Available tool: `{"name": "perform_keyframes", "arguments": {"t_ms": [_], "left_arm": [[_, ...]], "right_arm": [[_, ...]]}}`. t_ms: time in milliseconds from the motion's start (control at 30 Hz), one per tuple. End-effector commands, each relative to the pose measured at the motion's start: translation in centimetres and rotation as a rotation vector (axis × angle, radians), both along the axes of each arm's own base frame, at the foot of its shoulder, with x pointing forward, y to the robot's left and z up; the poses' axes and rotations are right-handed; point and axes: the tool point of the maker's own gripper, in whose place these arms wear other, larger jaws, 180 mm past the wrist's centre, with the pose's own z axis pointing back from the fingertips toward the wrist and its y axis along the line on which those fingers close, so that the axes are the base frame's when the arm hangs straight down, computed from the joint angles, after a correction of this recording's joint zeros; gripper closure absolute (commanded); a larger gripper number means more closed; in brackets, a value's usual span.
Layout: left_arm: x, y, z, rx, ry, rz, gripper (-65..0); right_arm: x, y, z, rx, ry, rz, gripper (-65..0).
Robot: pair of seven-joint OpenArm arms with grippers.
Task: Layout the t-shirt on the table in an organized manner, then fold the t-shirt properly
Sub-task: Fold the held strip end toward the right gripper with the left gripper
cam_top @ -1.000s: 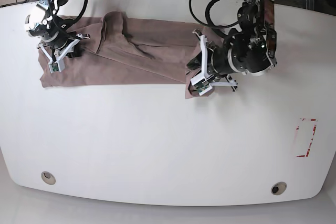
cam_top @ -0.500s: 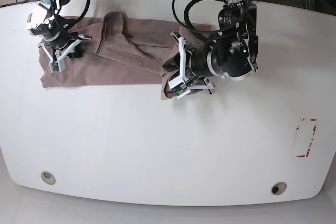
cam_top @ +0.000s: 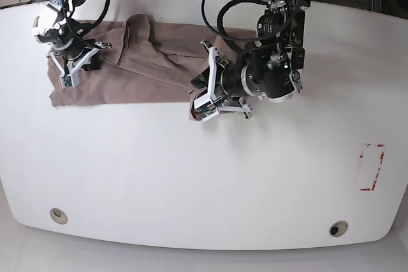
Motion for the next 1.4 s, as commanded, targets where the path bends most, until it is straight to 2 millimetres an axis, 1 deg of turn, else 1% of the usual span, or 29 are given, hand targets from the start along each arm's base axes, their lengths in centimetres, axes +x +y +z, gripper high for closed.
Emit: {"name": "perform_keyframes", "arguments": {"t_ms": [0, 67, 133, 233, 333, 367, 433, 533, 633, 767, 867, 900, 1000, 1167, 1267, 1367], "left_arm": [[0.6, -1.2, 1.8, -0.054, -0.044, -0.017, -6.3], [1.0, -1.5, 2.4, -0.055, -0.067, -0.031, -7.2], [1.0, -1.9, 2.7, -0.053, -0.079, -0.048, -10.3], [0.8, -2.4, 2.9, -0.045, -0.089, -0.076, -17.8], [1.3, -2.7, 3.7, -0.045, -0.121, -0.089, -25.1], [1.4, -2.7, 3.9, -0.046, -0.127, -0.089, -26.4], [1.7, -2.7, 4.2, -0.046, -0.137, -0.088, -28.6], [2.1, -2.5, 4.6, -0.047, -0.15, -0.08, -29.3], [2.9, -1.3, 4.8, -0.055, -0.153, -0.029, -29.3], [4.0, 1.9, 3.8, -0.006, -0.145, 0.038, -29.3], [4.4, 4.2, 2.8, 0.041, -0.136, 0.075, -29.3], [4.3, 5.1, 2.2, 0.06, -0.124, 0.086, -29.3], [3.7, 6.7, 0.7, 0.097, -0.087, 0.103, -29.3], [2.7, 7.8, -1.5, 0.129, -0.019, 0.105, -29.3], [2.1, 7.8, -2.7, 0.135, 0.025, 0.101, -29.3], [1.7, 7.3, -3.9, 0.141, 0.066, 0.083, -29.3]], "right_arm": [[-0.3, -0.2, 0.0, -0.019, 0.025, 0.012, -3.8], [-0.3, -0.3, 0.0, -0.022, 0.026, 0.014, -3.8], [-0.3, -0.3, 0.0, -0.022, 0.026, 0.014, -3.8], [-0.3, -0.4, 0.0, -0.024, 0.026, 0.015, -3.8], [-0.3, -0.4, 0.0, -0.024, 0.026, 0.015, -3.8], [-0.3, -0.4, 0.0, -0.024, 0.026, 0.015, -3.8], [-0.3, -0.4, 0.0, -0.024, 0.026, 0.015, -3.8], [-0.3, -0.4, 0.1, -0.024, 0.024, 0.015, -3.8], [-0.3, -0.4, 0.1, -0.024, 0.024, 0.015, -3.8], [-0.3, -0.3, 0.1, -0.022, 0.023, 0.015, -3.8], [0.0, -0.2, 0.4, -0.028, 0.012, 0.017, -3.8], [0.0, -0.2, 0.5, -0.03, 0.008, 0.018, -3.8], [0.1, -0.2, 0.7, -0.033, 0.005, 0.019, -3.8], [0.0, -0.2, 0.7, -0.034, 0.014, 0.02, -3.8], [0.0, -0.2, 0.7, -0.034, 0.014, 0.02, -3.8], [0.0, -0.2, 0.7, -0.034, 0.014, 0.02, -3.8]]}}
